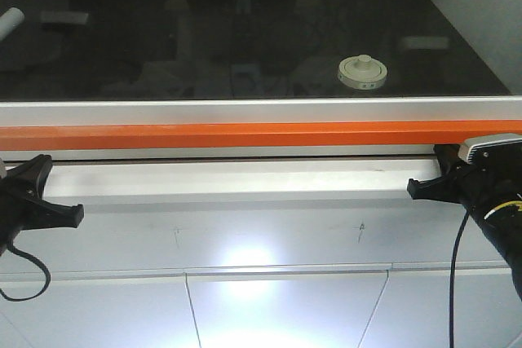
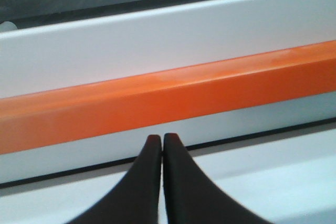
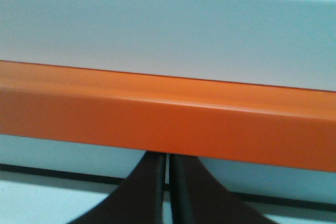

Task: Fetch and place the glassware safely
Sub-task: 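Move the left gripper to the orange sash handle beside the right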

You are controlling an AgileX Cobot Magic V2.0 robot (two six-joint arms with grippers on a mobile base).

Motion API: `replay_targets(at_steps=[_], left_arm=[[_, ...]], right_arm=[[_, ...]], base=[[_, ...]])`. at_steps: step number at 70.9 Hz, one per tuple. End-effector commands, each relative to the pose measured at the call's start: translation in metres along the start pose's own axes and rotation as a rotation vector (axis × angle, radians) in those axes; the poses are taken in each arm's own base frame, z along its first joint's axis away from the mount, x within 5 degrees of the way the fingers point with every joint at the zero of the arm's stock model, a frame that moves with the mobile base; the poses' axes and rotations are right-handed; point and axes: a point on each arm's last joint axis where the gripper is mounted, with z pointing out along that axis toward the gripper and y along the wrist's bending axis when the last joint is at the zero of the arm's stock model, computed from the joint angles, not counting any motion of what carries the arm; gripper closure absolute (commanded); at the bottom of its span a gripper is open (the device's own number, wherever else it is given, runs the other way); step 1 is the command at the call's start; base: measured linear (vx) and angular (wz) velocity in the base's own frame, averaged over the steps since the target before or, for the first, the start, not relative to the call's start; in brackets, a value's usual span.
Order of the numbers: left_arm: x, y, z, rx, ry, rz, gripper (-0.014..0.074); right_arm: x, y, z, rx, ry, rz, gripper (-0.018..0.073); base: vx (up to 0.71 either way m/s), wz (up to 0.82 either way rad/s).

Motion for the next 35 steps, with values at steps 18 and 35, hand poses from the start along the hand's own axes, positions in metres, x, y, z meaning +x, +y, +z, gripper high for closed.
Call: replay_targets(at_steps=[18, 35], left_arm=[[0.002, 0.004, 0.013, -0.051, -0.098, -0.040, 0.0603], [0.012, 0.004, 0.018, -0.055, -0.111, -0.043, 0.0603]], right_arm=[[-0.026, -0.002, 0.000, 0.006, -0.179, -0.012, 0.0563], [-0.026, -0.002, 0.000, 0.006, -0.179, -0.012, 0.0563]], base=[[0.00, 0.00], [0.00, 0.00]])
